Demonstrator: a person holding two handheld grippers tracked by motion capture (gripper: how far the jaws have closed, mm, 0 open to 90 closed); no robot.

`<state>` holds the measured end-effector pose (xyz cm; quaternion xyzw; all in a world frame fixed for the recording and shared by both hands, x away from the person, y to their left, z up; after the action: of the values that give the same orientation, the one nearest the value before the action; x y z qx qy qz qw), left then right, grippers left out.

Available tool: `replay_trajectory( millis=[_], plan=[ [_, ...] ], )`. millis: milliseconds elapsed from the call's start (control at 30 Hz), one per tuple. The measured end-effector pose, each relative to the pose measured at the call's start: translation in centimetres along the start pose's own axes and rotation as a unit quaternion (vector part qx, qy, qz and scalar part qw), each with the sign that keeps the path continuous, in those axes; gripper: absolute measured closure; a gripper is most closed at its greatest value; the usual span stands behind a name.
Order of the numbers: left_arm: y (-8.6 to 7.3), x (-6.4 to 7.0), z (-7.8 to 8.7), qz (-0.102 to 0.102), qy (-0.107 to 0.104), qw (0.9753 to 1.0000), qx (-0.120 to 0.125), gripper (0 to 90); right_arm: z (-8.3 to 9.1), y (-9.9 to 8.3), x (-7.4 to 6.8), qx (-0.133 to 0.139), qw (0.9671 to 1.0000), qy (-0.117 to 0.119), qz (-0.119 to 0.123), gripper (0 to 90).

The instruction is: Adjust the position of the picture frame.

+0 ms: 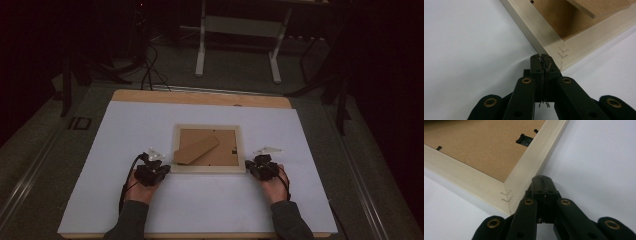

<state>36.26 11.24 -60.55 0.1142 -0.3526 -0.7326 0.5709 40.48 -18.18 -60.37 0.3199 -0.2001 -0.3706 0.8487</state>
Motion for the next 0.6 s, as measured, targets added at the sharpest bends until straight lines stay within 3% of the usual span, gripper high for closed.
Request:
replay_trajectory(
  millis=[367,600],
  plan=[
    [0.4,-0.3,0.2,0.004,0.004,0.9999,0.009,87.3,0.5,0.4,0.2,0.012,0.9999,-0.003,0.004,90.0],
    [0.8,-0.6,0.6,0.016,0.003,0.9996,0.024,86.9,1.1,0.7,0.7,0.022,0.9997,-0.003,-0.004,88.9]
  ],
)
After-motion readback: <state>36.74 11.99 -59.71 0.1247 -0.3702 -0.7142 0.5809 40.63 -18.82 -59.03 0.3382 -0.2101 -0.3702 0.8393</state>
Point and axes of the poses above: each handheld gripper's, and its own axes: z roughly backward along the jaws, y roughly out of its top, x roughly to its right, the point moved 10 cm from there along -z, roughly forward along the jaws, and after that the axes turned 13 degrees about z, right-handed, at the moved point
